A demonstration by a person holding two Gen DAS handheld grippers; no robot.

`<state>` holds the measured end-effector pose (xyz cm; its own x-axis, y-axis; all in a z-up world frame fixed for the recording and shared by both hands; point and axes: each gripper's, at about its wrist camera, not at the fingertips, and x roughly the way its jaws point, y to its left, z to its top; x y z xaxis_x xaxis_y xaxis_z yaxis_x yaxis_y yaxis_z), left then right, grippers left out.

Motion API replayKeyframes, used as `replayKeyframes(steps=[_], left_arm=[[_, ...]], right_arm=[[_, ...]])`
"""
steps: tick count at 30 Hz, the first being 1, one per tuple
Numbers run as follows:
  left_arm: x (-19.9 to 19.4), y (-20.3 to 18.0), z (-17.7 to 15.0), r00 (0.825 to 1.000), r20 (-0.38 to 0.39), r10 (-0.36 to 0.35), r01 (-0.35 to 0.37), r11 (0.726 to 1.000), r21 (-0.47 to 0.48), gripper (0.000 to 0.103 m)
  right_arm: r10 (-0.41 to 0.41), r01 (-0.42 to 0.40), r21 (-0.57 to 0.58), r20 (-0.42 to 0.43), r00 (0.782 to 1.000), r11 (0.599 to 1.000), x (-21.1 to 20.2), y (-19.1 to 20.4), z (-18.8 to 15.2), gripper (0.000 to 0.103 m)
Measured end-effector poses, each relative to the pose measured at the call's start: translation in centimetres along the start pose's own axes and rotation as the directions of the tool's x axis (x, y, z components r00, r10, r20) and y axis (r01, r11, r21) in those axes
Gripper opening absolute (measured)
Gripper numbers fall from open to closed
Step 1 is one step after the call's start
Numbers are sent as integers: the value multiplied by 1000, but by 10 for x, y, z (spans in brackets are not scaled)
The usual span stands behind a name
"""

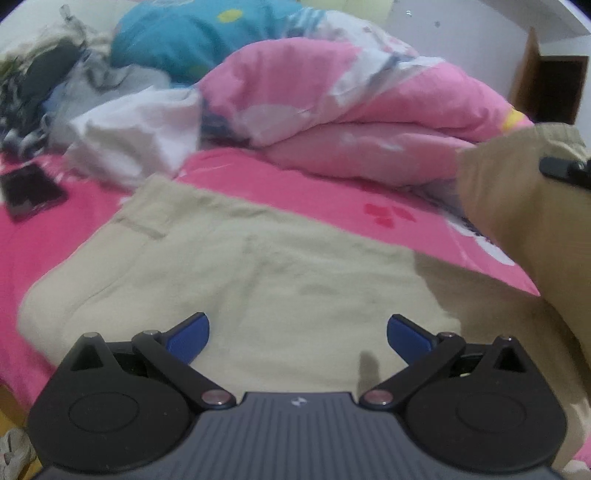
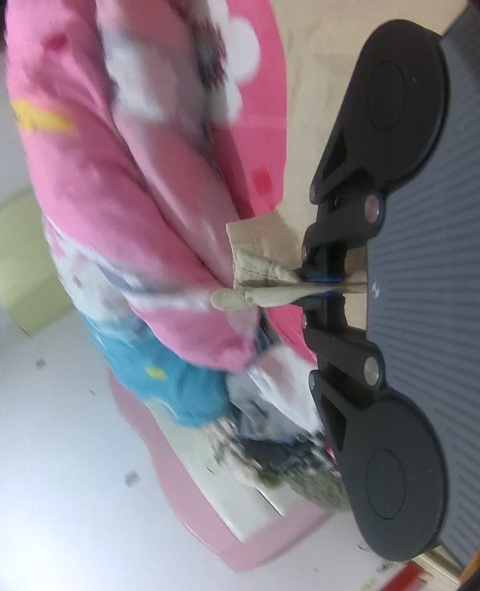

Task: Fold clothes
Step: 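Pinch the khaki trouser end with the right gripper and lift it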

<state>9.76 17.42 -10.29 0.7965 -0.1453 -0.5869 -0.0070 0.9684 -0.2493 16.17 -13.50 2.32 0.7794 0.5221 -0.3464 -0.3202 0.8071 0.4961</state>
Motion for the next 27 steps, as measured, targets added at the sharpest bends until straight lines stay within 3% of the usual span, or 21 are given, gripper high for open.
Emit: replayKeyframes(steps=[9, 14, 19, 23, 27], left_arm=[[-45, 48, 0, 987, 138, -76, 90, 991, -102, 102], [-73, 80, -4, 979, 198, -37, 68, 986, -151, 99], [-92, 114, -17, 980, 197, 33, 13, 974, -226, 88], [-106, 146, -26, 974, 209, 91, -17, 943, -332, 79], [-118, 172, -28, 964, 252, 80, 43, 893, -447, 70]], right_arm=[[141, -154, -75, -158, 977, 985, 73, 76, -28, 3], [181, -216, -157, -207, 961, 964, 103, 117, -41, 3], [179, -260, -311, -265, 947, 914, 126, 160, -68, 3], [142, -275, -416, -323, 936, 867, 141, 183, -100, 3], [81, -265, -526, -346, 935, 808, 149, 199, -132, 3]])
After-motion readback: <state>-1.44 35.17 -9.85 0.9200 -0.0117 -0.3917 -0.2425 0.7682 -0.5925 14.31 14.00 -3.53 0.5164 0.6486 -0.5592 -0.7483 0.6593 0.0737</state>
